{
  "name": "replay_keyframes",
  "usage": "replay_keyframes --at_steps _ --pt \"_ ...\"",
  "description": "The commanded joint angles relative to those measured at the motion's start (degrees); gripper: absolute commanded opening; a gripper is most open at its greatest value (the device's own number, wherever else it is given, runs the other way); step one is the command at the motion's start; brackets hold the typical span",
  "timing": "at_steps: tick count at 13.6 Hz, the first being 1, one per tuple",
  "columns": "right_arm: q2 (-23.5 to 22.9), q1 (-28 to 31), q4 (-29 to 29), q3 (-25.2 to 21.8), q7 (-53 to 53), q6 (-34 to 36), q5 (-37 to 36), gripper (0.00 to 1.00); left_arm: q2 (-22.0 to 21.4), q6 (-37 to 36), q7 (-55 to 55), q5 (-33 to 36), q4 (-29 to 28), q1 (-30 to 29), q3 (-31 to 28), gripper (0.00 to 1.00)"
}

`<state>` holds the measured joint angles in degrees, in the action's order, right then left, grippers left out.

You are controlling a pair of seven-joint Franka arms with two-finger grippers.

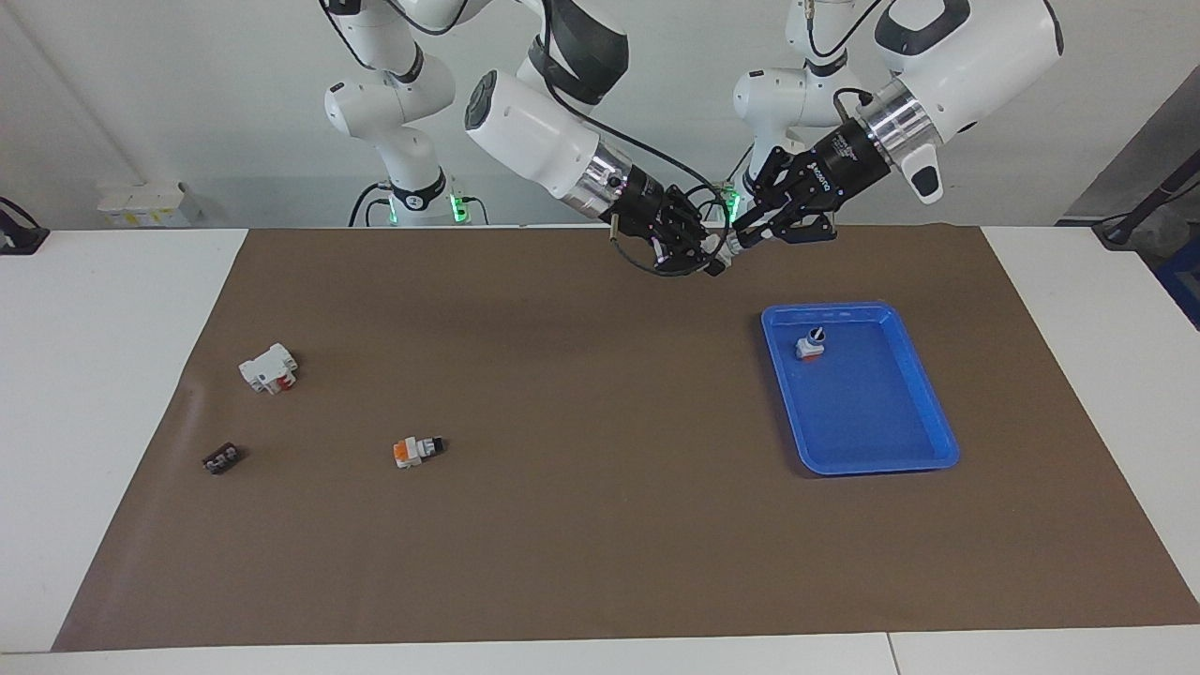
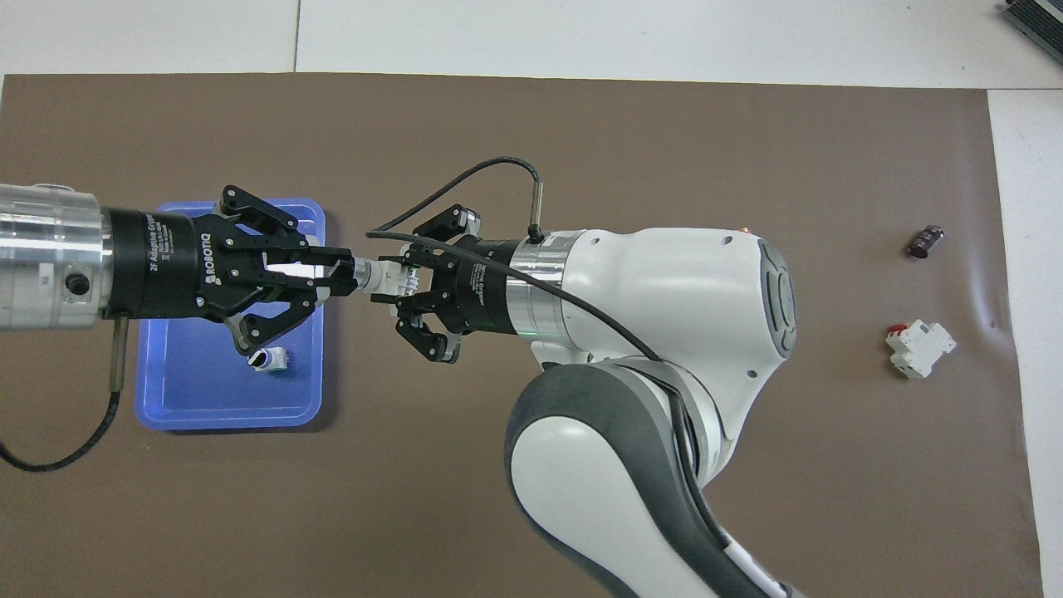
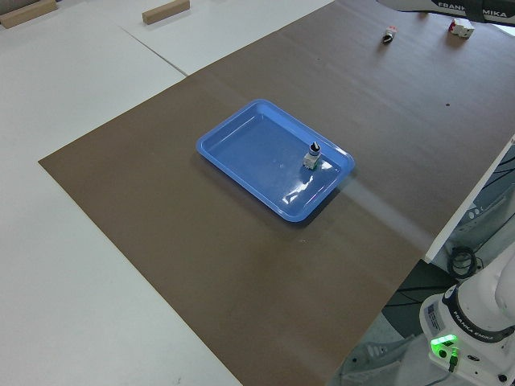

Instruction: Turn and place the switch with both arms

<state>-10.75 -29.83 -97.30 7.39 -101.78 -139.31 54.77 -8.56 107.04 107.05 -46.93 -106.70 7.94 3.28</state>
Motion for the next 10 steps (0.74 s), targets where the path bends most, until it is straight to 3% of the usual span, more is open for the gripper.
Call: replay_keyframes --at_steps 1,10 --pt "0.2 0.48 1.06 0.17 -1.4 0.53 -0.54 0.0 -1.98 -0.34 -1.76 -0.27 -3.42 -0.12 -0.21 0.28" --pt "0.29 0.48 0.98 0.25 -1.4 0.53 -0.54 0.0 -1.63 -0.17 -2.55 -0.18 -2.29 0.41 -0.03 0.2"
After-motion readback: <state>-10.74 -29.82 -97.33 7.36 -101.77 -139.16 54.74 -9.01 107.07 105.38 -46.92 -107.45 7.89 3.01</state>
